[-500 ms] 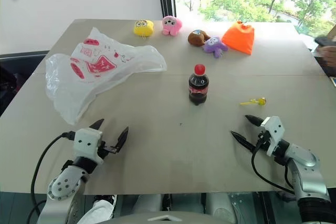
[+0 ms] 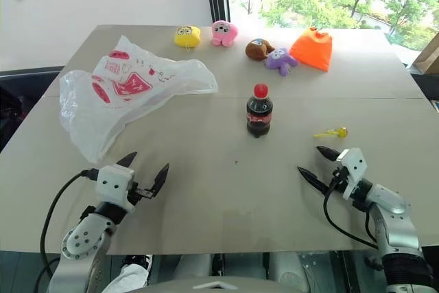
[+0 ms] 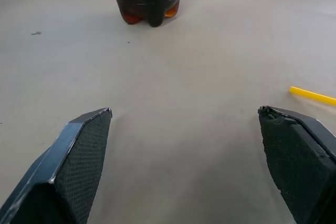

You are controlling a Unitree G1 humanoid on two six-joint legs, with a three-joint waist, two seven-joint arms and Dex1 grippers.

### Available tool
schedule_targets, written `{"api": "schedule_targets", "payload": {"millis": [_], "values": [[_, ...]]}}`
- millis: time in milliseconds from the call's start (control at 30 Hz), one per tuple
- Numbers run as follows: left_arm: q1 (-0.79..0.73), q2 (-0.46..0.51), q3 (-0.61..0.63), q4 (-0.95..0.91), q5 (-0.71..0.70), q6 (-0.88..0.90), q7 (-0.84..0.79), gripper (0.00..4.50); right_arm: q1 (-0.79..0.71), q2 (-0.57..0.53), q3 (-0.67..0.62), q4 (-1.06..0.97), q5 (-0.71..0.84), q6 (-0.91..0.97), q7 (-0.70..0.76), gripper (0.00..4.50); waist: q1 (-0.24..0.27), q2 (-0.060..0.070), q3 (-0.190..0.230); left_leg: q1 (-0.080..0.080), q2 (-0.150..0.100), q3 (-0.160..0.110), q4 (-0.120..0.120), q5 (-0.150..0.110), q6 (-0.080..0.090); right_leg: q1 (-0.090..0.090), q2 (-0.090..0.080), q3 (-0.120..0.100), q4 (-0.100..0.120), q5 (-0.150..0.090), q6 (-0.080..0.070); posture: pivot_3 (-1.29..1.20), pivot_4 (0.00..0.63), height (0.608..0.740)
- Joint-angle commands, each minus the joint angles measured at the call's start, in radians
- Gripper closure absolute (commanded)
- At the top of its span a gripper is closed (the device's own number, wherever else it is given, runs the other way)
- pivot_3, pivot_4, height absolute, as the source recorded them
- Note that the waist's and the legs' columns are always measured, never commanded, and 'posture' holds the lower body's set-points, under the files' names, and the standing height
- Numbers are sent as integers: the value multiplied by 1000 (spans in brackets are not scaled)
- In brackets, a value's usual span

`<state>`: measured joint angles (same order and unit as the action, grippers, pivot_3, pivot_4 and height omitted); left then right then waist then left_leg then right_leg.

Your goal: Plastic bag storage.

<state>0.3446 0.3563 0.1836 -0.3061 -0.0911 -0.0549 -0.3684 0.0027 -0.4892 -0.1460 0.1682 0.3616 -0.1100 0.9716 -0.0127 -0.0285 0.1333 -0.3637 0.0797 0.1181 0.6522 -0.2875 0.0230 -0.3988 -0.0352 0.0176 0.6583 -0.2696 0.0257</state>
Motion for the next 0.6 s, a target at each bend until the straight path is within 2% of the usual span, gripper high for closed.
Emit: {"api": "schedule_targets", "payload": {"millis": [33, 367, 533, 600], "values": [[2, 7, 8, -21, -2, -26, -4, 37, -13, 2, -9, -2, 10, -17, -2, 0, 0, 0, 0, 0, 0, 0, 0, 0, 0, 0, 0, 0, 0, 0, 0, 0, 150, 740], [-9, -4, -1, -22, 5, -32, 6, 37, -23, 12, -3, 8, 10, -25, 0, 0, 0, 0, 0, 0, 0, 0, 0, 0, 0, 0, 0, 0, 0, 0, 0, 0, 150, 740], [8, -67, 63, -62, 44, -77, 127, 37, 0, 34, 30, -71, 62, 12, 53, 0, -2, 0, 0, 0, 0, 0, 0, 0, 0, 0, 0, 0, 0, 0, 0, 0, 150, 740], [30, -83, 66, -75, 124, -124, 182, 37, 17, 37, 53, -134, 74, 42, 55, 0, -1, 0, 0, 0, 0, 0, 0, 0, 0, 0, 0, 0, 0, 0, 0, 0, 150, 740]]}}
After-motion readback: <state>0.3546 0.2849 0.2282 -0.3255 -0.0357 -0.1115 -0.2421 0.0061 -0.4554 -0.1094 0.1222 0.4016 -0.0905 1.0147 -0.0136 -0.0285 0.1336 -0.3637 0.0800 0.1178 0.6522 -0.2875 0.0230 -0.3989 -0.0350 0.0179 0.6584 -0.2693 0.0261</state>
